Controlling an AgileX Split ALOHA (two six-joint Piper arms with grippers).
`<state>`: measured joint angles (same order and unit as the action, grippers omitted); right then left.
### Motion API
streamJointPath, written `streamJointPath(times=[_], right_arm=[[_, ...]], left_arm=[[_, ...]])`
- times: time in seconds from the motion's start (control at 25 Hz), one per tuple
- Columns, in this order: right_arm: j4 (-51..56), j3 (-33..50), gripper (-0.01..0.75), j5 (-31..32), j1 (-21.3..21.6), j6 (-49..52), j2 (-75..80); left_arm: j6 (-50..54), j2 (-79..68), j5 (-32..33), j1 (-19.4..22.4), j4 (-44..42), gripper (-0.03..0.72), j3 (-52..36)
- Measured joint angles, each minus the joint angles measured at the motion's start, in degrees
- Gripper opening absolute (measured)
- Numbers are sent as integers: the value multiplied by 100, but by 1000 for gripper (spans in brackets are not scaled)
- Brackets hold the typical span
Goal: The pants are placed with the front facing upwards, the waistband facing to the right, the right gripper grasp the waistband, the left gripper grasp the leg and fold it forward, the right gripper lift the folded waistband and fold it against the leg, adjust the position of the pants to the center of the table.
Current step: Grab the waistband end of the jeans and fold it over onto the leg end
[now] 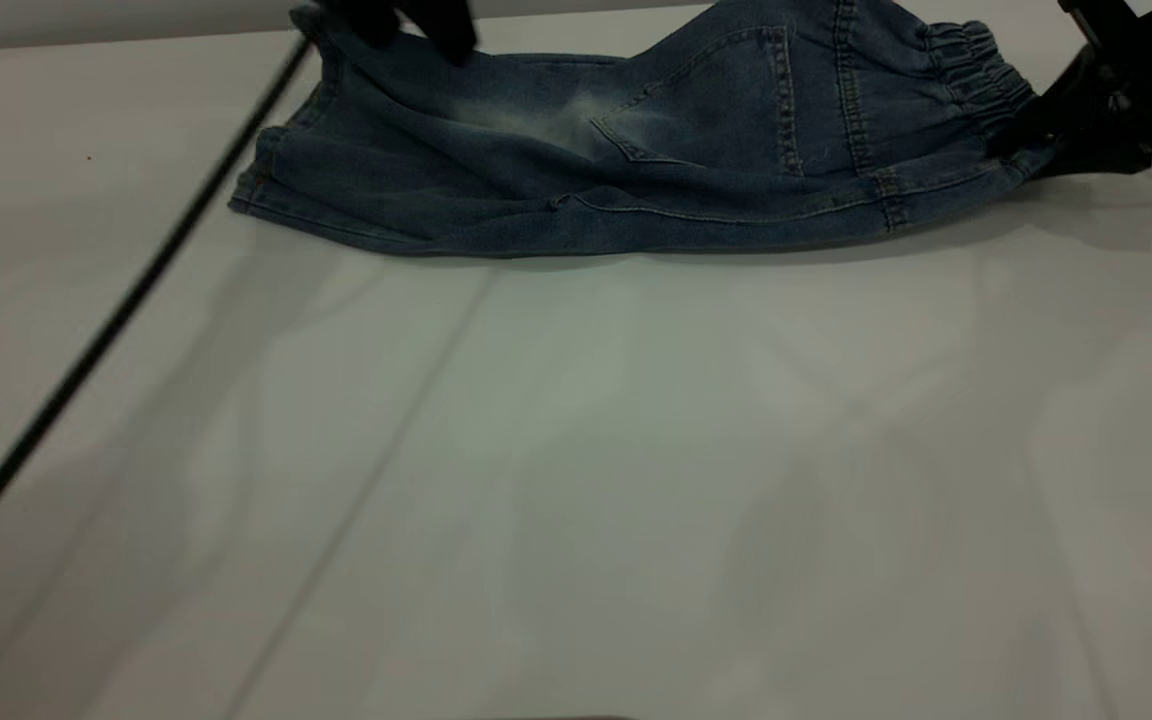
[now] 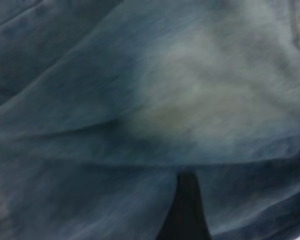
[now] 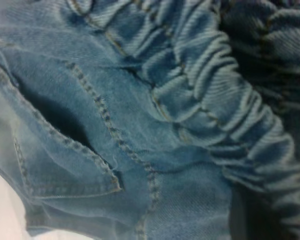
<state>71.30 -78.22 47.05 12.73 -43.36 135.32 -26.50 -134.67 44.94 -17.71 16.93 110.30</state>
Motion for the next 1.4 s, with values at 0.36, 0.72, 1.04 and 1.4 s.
streamJointPath(times=[0.36, 0.72, 1.04, 1.4], right_arm=[[6, -53, 49, 410, -89, -771, -536], [174, -53, 49, 1064, -146, -904, -1497], [589, -53, 49, 1448, -345, -1191, -1824], [583, -53, 49, 1715, -663, -1251, -1835]], left_arm=[[-38, -619, -1422, -838, 5, 548, 48], [-129, -1164, -2206, -1229, 112, 548, 53], [-129, -1285, -2132, -1423, 432, 548, 216], [651, -1292, 88, -796, -604, 548, 1645]])
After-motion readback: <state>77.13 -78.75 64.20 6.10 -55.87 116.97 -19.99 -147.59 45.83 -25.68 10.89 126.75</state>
